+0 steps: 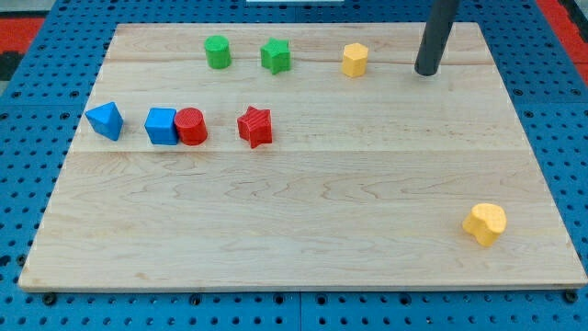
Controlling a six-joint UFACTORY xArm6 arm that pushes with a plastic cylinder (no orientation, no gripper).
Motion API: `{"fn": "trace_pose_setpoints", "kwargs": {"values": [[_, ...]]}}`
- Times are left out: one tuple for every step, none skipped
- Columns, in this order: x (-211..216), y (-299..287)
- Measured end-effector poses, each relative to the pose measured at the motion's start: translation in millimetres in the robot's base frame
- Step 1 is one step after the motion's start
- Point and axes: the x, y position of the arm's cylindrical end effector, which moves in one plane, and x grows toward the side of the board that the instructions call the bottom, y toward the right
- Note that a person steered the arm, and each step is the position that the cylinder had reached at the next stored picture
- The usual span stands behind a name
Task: Slide the yellow hexagon close to the green star
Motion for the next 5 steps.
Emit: {"fn": "trace_pose_setpoints", "kwargs": {"values": [[-7, -12], [-7, -69], [-20, -103], [-33, -131], [-43, -123]]}}
